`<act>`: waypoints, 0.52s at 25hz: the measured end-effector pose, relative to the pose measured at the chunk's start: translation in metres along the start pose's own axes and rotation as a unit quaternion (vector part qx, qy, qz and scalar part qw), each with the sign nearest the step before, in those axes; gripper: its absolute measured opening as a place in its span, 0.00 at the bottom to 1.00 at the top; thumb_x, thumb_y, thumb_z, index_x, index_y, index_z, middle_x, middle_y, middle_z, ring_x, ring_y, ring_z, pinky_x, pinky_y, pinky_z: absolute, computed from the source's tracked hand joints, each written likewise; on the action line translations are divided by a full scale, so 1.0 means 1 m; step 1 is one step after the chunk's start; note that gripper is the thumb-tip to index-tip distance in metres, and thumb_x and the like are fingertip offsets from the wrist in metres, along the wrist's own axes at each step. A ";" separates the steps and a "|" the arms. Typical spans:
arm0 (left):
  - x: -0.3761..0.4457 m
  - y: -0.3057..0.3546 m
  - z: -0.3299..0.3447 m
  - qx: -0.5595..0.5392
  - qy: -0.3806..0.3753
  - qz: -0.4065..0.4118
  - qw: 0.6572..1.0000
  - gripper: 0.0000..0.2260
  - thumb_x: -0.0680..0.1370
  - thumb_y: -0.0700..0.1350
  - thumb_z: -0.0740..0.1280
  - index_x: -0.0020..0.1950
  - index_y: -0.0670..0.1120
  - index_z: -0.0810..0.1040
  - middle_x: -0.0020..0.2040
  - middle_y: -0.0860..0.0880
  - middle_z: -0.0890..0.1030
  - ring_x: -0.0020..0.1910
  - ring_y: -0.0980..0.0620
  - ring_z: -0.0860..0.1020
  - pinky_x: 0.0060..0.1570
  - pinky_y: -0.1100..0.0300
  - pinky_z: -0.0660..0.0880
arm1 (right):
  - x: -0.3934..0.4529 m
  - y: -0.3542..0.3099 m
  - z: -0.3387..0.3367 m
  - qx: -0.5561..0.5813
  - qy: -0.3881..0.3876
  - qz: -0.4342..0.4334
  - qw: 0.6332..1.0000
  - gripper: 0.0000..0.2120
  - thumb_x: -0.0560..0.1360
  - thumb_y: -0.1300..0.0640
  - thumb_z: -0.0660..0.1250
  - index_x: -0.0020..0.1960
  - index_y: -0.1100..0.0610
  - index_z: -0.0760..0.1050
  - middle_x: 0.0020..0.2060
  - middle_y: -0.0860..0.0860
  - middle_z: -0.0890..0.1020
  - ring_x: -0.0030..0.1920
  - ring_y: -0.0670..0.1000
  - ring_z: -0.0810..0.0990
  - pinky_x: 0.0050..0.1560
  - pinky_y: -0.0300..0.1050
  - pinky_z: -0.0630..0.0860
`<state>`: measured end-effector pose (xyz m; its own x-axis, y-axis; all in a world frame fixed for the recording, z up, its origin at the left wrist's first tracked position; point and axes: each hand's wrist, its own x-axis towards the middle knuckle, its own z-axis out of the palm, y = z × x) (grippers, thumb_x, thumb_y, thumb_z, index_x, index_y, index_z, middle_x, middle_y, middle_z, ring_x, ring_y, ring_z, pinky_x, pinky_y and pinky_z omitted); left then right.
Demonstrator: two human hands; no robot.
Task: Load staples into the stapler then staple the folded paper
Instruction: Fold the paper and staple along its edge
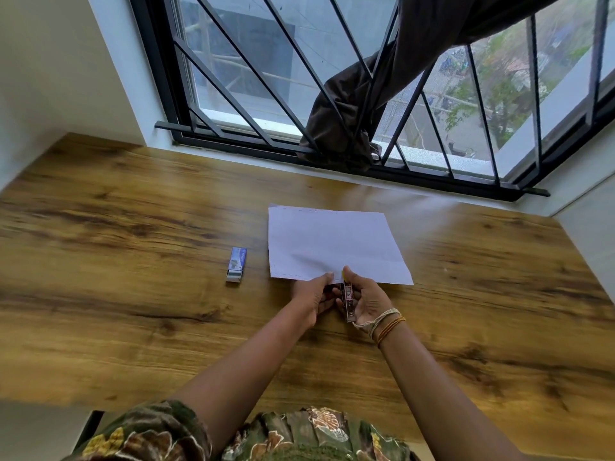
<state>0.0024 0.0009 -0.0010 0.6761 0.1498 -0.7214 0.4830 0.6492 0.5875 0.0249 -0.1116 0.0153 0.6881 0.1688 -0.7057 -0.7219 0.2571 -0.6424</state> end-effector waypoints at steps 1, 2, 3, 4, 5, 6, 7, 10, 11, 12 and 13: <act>0.001 0.000 0.000 -0.005 -0.002 -0.001 1.000 0.15 0.74 0.45 0.73 0.55 0.40 0.76 0.46 0.42 0.82 0.38 0.48 0.81 0.35 0.57 0.81 | 0.000 0.001 0.001 0.007 0.001 -0.004 1.000 0.17 0.70 0.53 0.73 0.52 0.63 0.75 0.37 0.55 0.80 0.33 0.49 0.82 0.29 0.39 0.79; 0.000 0.000 0.001 -0.009 -0.011 -0.005 1.000 0.19 0.72 0.50 0.74 0.56 0.41 0.76 0.47 0.42 0.82 0.40 0.48 0.81 0.38 0.56 0.81 | 0.001 0.003 0.002 0.015 -0.001 -0.008 1.000 0.18 0.70 0.53 0.74 0.53 0.64 0.75 0.37 0.55 0.80 0.34 0.50 0.82 0.30 0.40 0.79; -0.001 0.000 0.002 -0.004 -0.025 -0.010 1.000 0.23 0.69 0.54 0.75 0.57 0.41 0.76 0.47 0.42 0.81 0.40 0.47 0.79 0.40 0.56 0.79 | 0.002 0.004 0.004 0.020 -0.006 -0.011 1.000 0.20 0.69 0.53 0.74 0.54 0.64 0.76 0.38 0.56 0.80 0.35 0.51 0.82 0.32 0.41 0.80; -0.003 0.000 0.003 0.009 -0.040 -0.015 0.999 0.27 0.67 0.57 0.76 0.57 0.41 0.76 0.44 0.42 0.80 0.39 0.48 0.78 0.41 0.56 0.78 | 0.002 0.005 0.007 0.023 -0.012 -0.010 1.000 0.21 0.69 0.52 0.74 0.55 0.65 0.76 0.38 0.57 0.80 0.35 0.52 0.81 0.32 0.42 0.80; -0.003 0.001 0.004 0.026 -0.054 -0.018 0.998 0.30 0.66 0.59 0.76 0.58 0.40 0.76 0.42 0.43 0.78 0.38 0.48 0.76 0.41 0.56 0.77 | 0.002 0.007 0.010 0.023 -0.016 -0.008 1.000 0.22 0.69 0.51 0.74 0.55 0.66 0.76 0.37 0.58 0.80 0.35 0.53 0.81 0.33 0.42 0.79; -0.004 0.003 0.004 0.038 -0.065 -0.019 0.997 0.31 0.65 0.59 0.76 0.58 0.40 0.76 0.41 0.43 0.77 0.36 0.49 0.76 0.40 0.57 0.77 | 0.004 0.009 0.012 0.021 -0.012 -0.006 1.000 0.22 0.70 0.50 0.73 0.55 0.66 0.76 0.37 0.58 0.80 0.34 0.53 0.80 0.33 0.43 0.79; -0.003 0.004 0.004 0.046 -0.074 -0.021 0.996 0.31 0.66 0.59 0.76 0.59 0.40 0.76 0.40 0.44 0.77 0.34 0.50 0.75 0.37 0.58 0.76 | 0.006 0.010 0.013 0.017 -0.004 -0.007 1.000 0.23 0.71 0.50 0.72 0.55 0.67 0.76 0.37 0.59 0.81 0.34 0.54 0.80 0.32 0.43 0.79; -0.002 0.007 0.004 0.054 -0.081 -0.025 0.995 0.28 0.68 0.56 0.75 0.60 0.39 0.75 0.38 0.45 0.77 0.28 0.53 0.74 0.30 0.61 0.74 | 0.012 0.011 0.014 0.011 0.025 -0.007 1.000 0.23 0.72 0.52 0.72 0.57 0.69 0.76 0.40 0.60 0.82 0.32 0.54 0.81 0.32 0.44 0.79; -0.001 0.007 0.004 0.057 -0.076 -0.024 0.995 0.26 0.69 0.55 0.75 0.58 0.39 0.76 0.37 0.45 0.77 0.27 0.54 0.74 0.28 0.62 0.73 | 0.014 0.011 0.015 0.012 0.027 -0.005 1.000 0.23 0.72 0.52 0.72 0.57 0.69 0.76 0.40 0.61 0.82 0.32 0.55 0.81 0.31 0.44 0.79; 0.000 0.006 0.004 0.060 -0.072 -0.024 0.995 0.25 0.68 0.55 0.75 0.57 0.39 0.76 0.36 0.46 0.76 0.26 0.54 0.73 0.28 0.63 0.72 | 0.015 0.011 0.014 0.013 0.029 -0.003 0.999 0.22 0.72 0.53 0.72 0.57 0.70 0.76 0.41 0.61 0.82 0.32 0.55 0.81 0.31 0.43 0.79; 0.002 0.005 0.005 0.062 -0.067 -0.024 0.996 0.25 0.68 0.54 0.76 0.57 0.39 0.76 0.36 0.46 0.76 0.26 0.54 0.72 0.28 0.63 0.72 | 0.014 0.009 0.014 0.014 0.027 0.001 1.000 0.22 0.72 0.54 0.71 0.57 0.70 0.76 0.41 0.62 0.81 0.32 0.55 0.81 0.31 0.43 0.80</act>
<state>0.0088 0.0007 0.0026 0.7147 0.0141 -0.6993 0.5759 0.5555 0.5997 0.0289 -0.0935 0.0033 0.6810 0.1190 -0.7226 -0.7209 0.2827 -0.6328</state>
